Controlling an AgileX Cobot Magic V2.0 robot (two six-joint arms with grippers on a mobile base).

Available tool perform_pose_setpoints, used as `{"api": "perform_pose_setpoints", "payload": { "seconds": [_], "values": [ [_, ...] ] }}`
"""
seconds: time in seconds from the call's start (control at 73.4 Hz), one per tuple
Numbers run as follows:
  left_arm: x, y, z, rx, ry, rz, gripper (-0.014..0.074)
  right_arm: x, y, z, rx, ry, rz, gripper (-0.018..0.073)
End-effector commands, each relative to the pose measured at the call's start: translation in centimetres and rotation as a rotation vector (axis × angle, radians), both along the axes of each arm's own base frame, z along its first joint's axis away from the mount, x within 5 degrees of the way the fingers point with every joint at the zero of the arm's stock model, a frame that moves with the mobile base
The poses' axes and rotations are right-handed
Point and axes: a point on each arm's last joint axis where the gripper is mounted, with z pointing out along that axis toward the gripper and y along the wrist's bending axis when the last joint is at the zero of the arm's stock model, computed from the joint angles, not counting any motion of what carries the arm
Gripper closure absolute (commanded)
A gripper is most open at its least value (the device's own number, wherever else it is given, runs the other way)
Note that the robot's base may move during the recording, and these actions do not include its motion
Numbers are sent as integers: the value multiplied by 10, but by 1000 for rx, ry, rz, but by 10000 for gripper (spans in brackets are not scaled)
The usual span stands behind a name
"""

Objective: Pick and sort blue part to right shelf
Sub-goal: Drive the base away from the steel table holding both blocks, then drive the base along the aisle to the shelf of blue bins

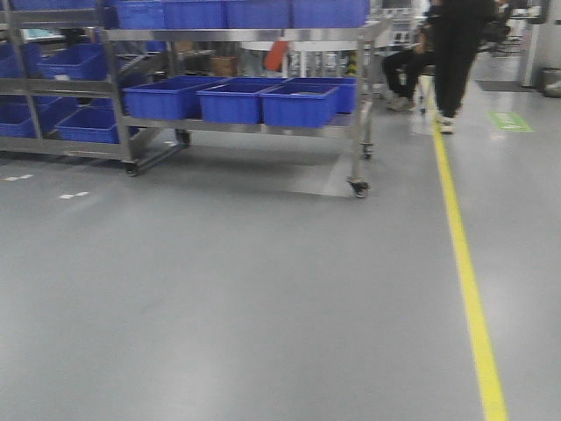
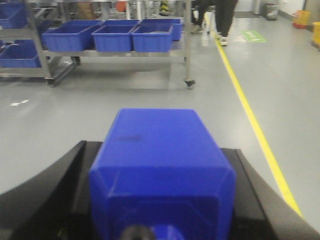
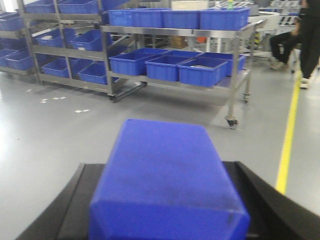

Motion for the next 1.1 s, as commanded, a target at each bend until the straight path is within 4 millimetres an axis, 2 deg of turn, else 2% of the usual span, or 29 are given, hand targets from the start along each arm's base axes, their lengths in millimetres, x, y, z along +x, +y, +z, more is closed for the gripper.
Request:
{"api": "perform_pose_setpoints", "payload": {
  "seconds": [0.0,1.09],
  "values": [
    [1,0,17,-21,-104,-4,389,0,0,17,7,-102,-1,330],
    [1,0,17,-21,-104,-4,389,0,0,17,7,-102,-1,330]
  ]
}}
